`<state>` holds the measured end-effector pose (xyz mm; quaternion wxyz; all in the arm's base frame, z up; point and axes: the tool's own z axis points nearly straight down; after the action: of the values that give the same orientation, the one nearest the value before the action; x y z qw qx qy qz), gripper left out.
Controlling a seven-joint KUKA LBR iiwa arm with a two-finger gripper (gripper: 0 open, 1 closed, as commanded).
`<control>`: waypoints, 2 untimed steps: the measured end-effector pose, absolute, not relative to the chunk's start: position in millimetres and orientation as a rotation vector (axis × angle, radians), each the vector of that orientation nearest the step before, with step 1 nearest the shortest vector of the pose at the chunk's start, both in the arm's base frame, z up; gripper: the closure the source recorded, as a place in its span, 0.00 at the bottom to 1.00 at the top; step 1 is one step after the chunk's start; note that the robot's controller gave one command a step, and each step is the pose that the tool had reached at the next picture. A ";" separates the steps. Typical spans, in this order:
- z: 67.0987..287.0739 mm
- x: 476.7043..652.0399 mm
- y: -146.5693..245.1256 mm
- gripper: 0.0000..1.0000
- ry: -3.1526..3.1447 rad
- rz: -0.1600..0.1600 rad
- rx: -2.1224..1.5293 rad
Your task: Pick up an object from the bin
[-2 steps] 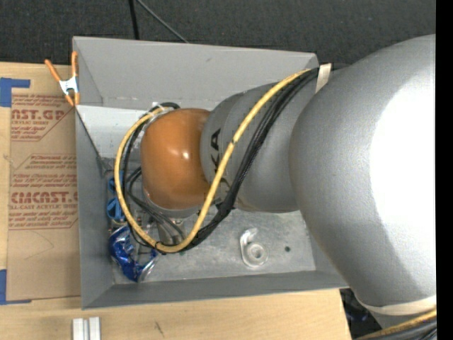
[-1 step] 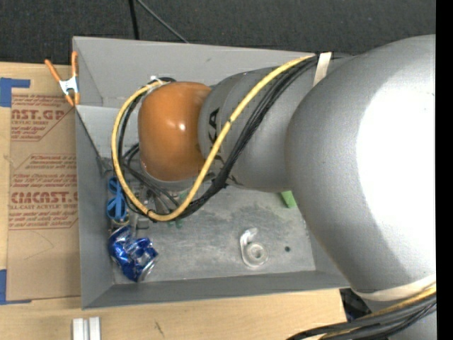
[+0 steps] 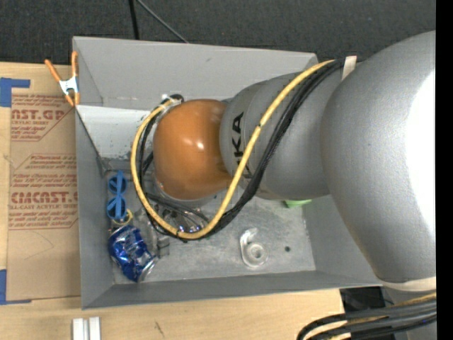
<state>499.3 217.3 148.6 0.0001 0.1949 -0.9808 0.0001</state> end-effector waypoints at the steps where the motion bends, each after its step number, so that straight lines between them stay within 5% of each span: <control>1: 117.8 512.9 215.7 1.00 -3.119 -0.001 0.373; 2: 118.7 513.2 216.0 0.00 -3.120 -0.002 0.374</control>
Offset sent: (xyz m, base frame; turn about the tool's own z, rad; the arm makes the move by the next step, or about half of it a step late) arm 0.0139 -0.0020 -0.0296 0.1544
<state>513.2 216.0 118.7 -0.0004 0.1189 -0.9929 -0.0007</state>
